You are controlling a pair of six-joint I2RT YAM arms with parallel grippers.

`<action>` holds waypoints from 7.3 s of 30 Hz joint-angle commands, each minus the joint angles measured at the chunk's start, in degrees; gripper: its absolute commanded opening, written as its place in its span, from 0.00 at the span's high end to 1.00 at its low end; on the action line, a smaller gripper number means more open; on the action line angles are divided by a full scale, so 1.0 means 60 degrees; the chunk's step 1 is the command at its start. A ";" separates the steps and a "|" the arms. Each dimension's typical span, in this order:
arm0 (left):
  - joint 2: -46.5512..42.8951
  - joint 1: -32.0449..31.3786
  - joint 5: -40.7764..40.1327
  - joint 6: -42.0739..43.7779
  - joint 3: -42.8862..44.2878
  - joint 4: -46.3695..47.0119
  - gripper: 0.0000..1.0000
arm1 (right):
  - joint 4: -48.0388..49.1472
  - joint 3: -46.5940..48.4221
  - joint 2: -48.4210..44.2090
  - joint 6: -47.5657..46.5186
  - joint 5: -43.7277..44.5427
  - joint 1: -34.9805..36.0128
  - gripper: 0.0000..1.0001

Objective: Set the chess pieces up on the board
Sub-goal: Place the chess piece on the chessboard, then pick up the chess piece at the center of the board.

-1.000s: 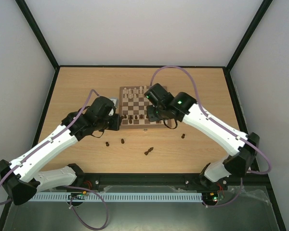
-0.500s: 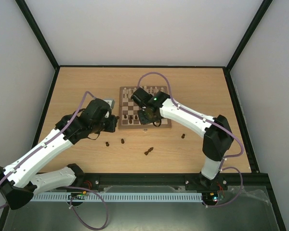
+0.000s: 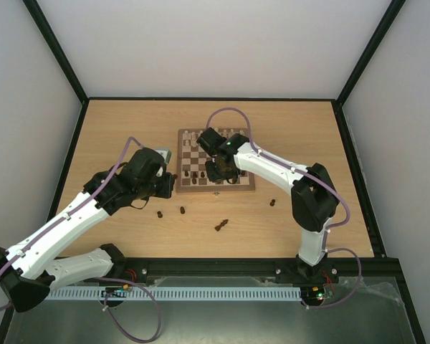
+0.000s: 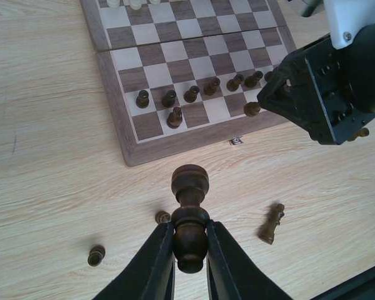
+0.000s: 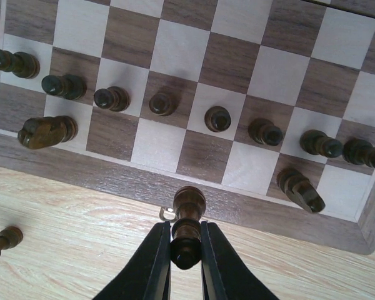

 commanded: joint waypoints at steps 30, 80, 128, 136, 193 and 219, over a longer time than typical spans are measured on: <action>0.0350 -0.0039 0.0225 0.0272 -0.0065 0.0062 0.84 | 0.0499 -0.0261 0.0960 -0.0410 -0.0512 -0.0515 0.85; 1.0178 -0.0698 0.0245 0.1249 0.7689 -0.4213 0.86 | -0.0118 -0.4232 -0.8019 -0.0640 -0.2027 -0.0515 0.08; 1.1098 -0.0080 0.0302 0.1755 0.7035 -0.3492 0.72 | -0.0097 -0.4300 -0.7880 -0.0736 -0.2174 -0.0513 0.01; 1.0853 -0.0112 0.0228 0.1701 0.7084 -0.3601 0.67 | -0.0106 -0.4308 -0.7871 -0.0750 -0.2156 -0.0507 0.01; -0.0858 -0.0815 0.1445 -0.0267 0.0187 0.0194 0.01 | 0.2994 -0.7942 -0.7878 0.2073 -0.3747 -0.0412 0.24; -0.0676 -0.0811 0.1326 -0.0314 -0.0388 0.0473 0.01 | 0.4827 -0.8439 -0.5154 0.1886 -0.4003 -0.0080 0.42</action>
